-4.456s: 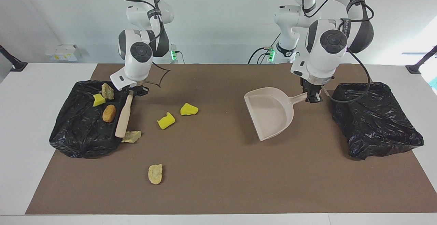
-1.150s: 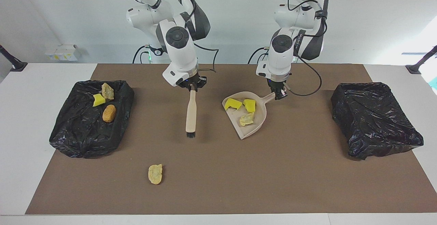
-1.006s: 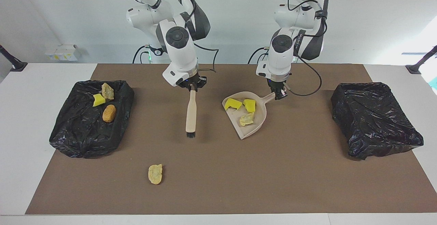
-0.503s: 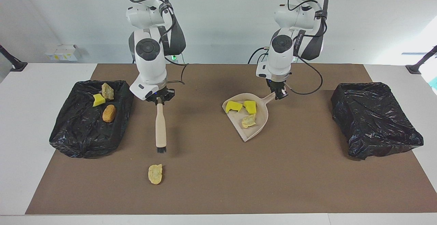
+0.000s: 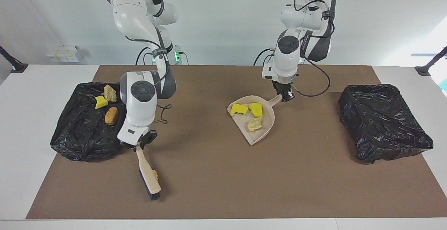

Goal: Sweep and dump trash in bin
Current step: 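Sweep the bread chunk into the dustpan with the right gripper's brush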

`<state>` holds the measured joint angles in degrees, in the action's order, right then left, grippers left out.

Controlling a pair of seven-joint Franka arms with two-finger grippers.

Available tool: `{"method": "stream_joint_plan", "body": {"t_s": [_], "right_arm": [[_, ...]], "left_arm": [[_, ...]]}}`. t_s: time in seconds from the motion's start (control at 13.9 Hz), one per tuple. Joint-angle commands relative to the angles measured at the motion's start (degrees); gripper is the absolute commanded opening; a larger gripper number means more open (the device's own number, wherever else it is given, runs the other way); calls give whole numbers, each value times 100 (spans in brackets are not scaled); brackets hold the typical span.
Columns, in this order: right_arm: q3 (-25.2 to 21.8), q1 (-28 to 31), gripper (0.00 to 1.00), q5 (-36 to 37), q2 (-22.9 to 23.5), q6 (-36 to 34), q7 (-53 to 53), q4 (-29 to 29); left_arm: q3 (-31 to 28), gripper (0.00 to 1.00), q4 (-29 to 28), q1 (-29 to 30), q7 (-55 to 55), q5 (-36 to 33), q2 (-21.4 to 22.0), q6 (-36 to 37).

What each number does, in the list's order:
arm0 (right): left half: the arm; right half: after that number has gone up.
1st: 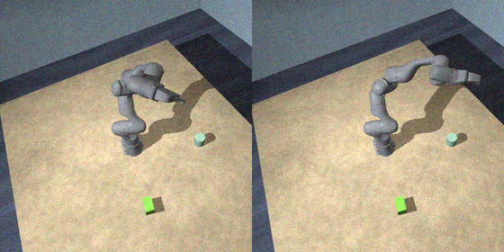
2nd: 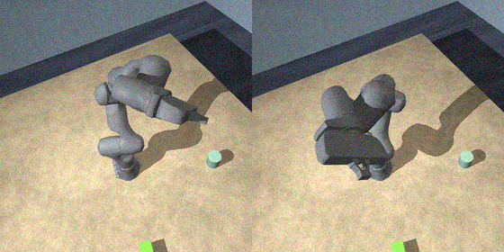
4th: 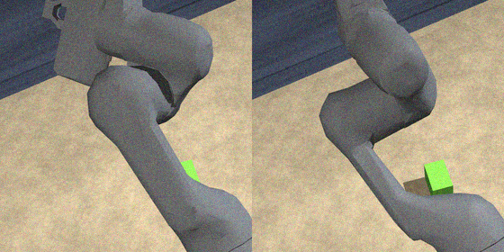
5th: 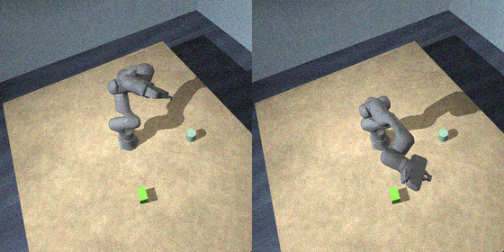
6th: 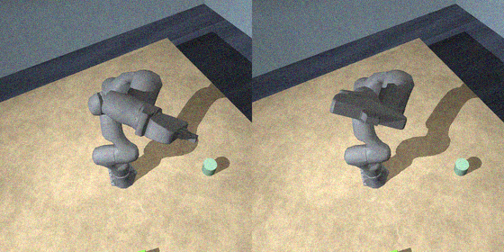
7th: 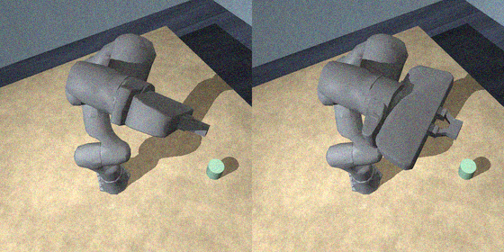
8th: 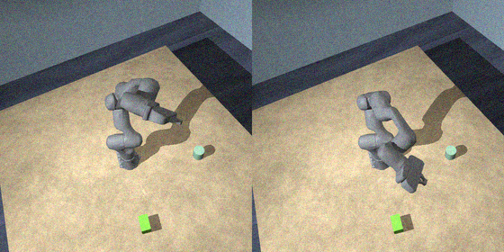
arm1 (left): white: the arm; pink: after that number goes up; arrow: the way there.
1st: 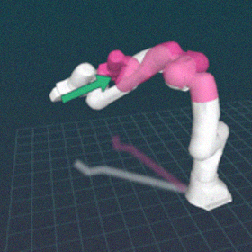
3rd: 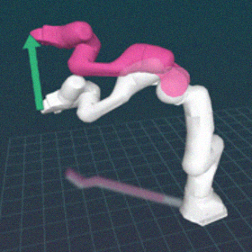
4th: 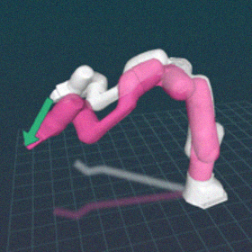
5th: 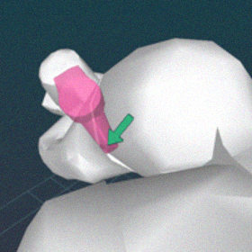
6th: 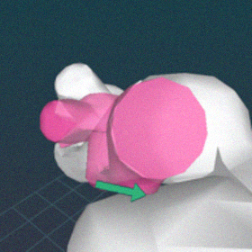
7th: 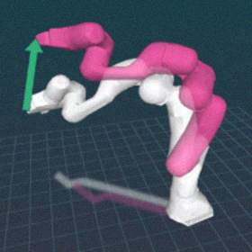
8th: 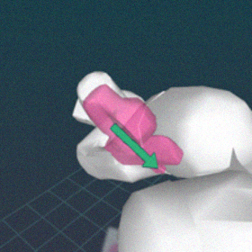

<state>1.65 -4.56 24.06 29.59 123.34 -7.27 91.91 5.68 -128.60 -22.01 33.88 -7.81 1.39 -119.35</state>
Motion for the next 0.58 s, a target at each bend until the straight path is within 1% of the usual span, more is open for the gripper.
{"method": "stream_joint_plan", "body": {"t_s": [0.0,0.07,0.22,0.29,0.5], "right_arm": [[151,9,0,-373,-5,-168,-64,63],[160,-70,0,-628,-40,-378,-64,108],[300,-220,0,-850,-119,-870,-73,108],[388,-273,0,-964,-155,-994,-56,126],[450,-448,0,-1850,-260,-1101,225,283]], "left_arm": [[-59,0,-200,-49,-145,-62,186,-142],[-59,0,-191,-49,-145,-62,186,-142],[-59,0,-209,-49,-145,-71,186,-133],[-59,0,-209,-49,-145,-71,186,-133],[-59,0,-218,-49,-145,-71,186,-142]]}}
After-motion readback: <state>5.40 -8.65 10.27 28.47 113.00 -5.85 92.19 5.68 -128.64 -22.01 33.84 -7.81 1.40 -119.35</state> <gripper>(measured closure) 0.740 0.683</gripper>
